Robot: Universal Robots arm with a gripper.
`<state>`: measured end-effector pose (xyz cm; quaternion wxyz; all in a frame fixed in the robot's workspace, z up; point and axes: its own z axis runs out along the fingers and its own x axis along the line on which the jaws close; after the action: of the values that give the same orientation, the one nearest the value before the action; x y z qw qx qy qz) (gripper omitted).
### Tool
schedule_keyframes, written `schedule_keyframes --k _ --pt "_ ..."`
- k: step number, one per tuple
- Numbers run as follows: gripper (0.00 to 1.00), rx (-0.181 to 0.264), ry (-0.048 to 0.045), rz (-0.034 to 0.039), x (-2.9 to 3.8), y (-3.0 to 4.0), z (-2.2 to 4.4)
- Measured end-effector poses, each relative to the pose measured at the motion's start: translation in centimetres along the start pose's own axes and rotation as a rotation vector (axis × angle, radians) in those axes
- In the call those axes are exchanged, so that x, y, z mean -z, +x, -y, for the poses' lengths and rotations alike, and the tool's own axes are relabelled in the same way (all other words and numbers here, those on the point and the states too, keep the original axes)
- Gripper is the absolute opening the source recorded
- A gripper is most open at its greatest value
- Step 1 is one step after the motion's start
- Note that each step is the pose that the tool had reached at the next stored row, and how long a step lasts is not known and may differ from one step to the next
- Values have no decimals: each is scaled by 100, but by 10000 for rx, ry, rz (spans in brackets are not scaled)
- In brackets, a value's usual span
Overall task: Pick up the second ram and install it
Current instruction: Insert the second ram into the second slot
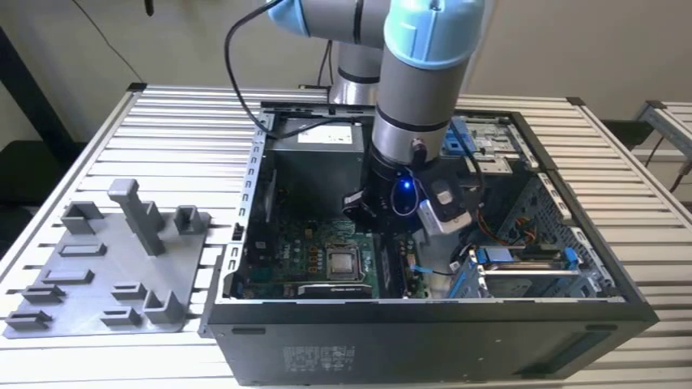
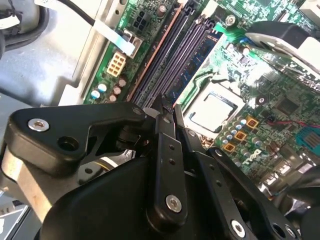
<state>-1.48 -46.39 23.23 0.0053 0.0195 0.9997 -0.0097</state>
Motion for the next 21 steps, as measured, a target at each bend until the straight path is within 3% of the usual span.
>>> schedule_keyframes --k 21 --pt "14 -65 0 -3 -99 -33 22"
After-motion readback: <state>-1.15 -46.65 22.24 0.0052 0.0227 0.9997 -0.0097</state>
